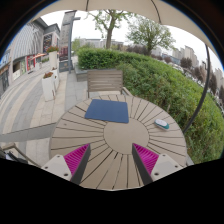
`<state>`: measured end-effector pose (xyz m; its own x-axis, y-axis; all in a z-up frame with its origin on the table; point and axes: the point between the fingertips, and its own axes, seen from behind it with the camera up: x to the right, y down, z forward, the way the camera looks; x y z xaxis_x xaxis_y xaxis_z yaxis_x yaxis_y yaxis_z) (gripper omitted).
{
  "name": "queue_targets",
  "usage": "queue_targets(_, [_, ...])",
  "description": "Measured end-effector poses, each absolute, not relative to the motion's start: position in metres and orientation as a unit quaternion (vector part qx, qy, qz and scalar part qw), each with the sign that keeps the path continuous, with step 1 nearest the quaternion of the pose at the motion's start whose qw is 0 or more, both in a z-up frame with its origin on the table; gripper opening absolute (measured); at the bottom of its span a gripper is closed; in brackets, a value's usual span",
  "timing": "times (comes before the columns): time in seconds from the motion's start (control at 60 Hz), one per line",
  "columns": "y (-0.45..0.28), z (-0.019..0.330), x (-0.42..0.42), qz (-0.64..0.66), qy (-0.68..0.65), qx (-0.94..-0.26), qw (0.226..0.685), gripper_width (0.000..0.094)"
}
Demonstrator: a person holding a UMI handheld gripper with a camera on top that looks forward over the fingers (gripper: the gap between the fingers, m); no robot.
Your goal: Arrange mouse
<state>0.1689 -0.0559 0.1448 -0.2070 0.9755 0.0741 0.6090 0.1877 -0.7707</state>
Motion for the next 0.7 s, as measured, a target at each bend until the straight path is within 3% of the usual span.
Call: queue_targets(0.7, [0.173, 0.079, 0.124, 0.247, -0.615, -0.653, 0.367, 0.0856])
